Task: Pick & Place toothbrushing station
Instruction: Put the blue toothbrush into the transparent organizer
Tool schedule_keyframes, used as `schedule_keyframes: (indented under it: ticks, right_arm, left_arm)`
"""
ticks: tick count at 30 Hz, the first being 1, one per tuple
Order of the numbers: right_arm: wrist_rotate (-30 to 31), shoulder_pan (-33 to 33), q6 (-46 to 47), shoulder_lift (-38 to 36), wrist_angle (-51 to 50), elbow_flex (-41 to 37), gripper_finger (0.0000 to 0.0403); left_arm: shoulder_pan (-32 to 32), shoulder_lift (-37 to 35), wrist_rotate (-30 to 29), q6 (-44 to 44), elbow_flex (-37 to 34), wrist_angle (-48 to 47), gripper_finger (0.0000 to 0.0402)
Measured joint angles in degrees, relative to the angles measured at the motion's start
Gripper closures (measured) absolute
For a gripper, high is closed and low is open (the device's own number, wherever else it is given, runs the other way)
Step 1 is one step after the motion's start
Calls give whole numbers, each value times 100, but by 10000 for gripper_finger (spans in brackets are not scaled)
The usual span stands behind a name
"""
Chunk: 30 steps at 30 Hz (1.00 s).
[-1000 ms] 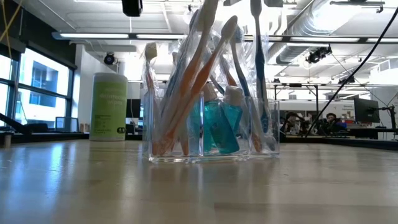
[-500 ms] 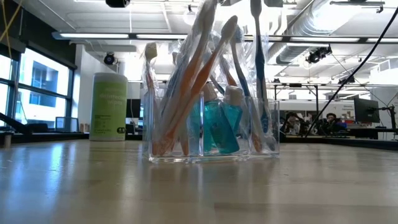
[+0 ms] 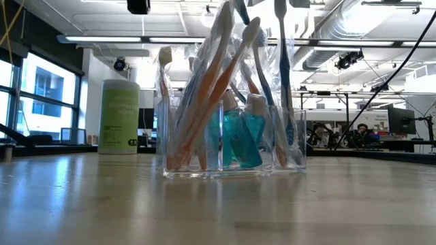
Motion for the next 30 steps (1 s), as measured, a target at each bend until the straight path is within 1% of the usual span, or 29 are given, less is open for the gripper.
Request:
schedule_keyframes:
  ticks: [25,30]
  right_arm:
    - [-66,-48,120,4,118,0,229]
    - [-85,-94,57,4,122,0,229]
  left_arm:
    - [-29,0,44,-131,114,2,399]
    - [80,0,44,-131,114,2,399]
